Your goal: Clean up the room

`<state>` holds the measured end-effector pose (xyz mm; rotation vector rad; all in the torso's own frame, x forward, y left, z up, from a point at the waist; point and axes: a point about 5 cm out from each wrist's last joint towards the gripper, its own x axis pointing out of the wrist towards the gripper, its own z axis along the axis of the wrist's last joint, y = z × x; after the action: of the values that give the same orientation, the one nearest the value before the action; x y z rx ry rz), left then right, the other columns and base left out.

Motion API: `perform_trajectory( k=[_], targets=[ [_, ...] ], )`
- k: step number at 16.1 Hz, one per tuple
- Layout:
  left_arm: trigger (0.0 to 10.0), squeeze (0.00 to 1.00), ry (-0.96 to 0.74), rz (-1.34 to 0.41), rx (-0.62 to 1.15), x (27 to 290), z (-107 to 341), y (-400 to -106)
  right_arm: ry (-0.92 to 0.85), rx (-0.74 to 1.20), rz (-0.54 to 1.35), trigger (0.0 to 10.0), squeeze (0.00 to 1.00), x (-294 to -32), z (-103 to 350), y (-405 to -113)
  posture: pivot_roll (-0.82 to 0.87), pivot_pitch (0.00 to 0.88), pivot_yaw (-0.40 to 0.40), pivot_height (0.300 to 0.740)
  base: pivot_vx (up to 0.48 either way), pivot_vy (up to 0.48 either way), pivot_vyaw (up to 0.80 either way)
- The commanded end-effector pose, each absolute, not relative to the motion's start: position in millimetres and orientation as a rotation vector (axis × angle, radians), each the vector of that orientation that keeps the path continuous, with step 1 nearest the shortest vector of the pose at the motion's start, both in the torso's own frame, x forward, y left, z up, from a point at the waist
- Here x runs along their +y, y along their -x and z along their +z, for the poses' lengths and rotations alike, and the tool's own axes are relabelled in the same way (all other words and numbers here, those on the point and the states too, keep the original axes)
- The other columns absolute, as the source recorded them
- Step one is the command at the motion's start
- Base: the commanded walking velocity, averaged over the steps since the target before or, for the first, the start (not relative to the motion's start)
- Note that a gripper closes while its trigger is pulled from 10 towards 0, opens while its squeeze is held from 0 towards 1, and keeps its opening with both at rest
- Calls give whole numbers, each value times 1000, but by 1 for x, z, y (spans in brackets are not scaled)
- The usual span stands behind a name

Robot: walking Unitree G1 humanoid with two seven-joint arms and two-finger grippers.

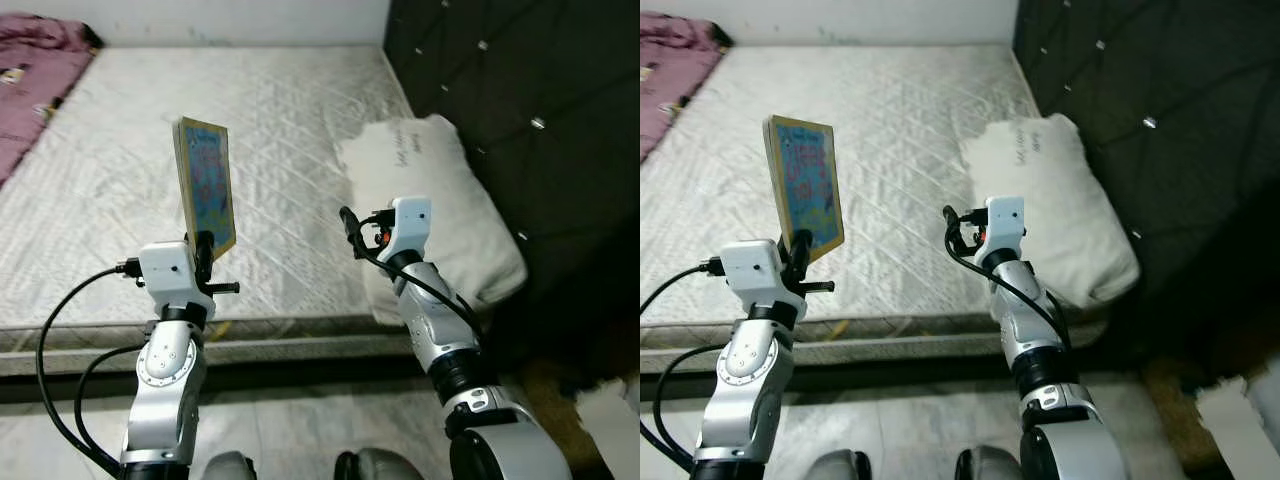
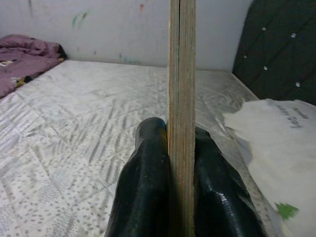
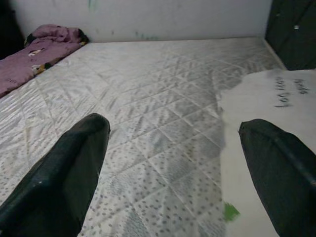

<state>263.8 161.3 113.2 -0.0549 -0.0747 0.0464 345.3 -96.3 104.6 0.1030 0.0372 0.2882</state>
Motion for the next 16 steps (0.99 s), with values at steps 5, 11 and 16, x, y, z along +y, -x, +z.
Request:
perform_trajectory(
  k=[5,11,16],
  targets=[
    [10000,0,51,46,-132,164,125,-264,-99,27,301,10000,0,-91,108,-346,-45,95,-7,740,332,0,0],
    [10000,0,57,32,-136,162,125,-264,-95,26,302,10000,0,-91,108,-346,-43,92,-8,740,308,0,0],
    [10000,0,13,85,-99,162,122,-266,-93,27,300,10000,0,-93,107,-346,-42,96,-10,740,50,0,0]
  ],
)
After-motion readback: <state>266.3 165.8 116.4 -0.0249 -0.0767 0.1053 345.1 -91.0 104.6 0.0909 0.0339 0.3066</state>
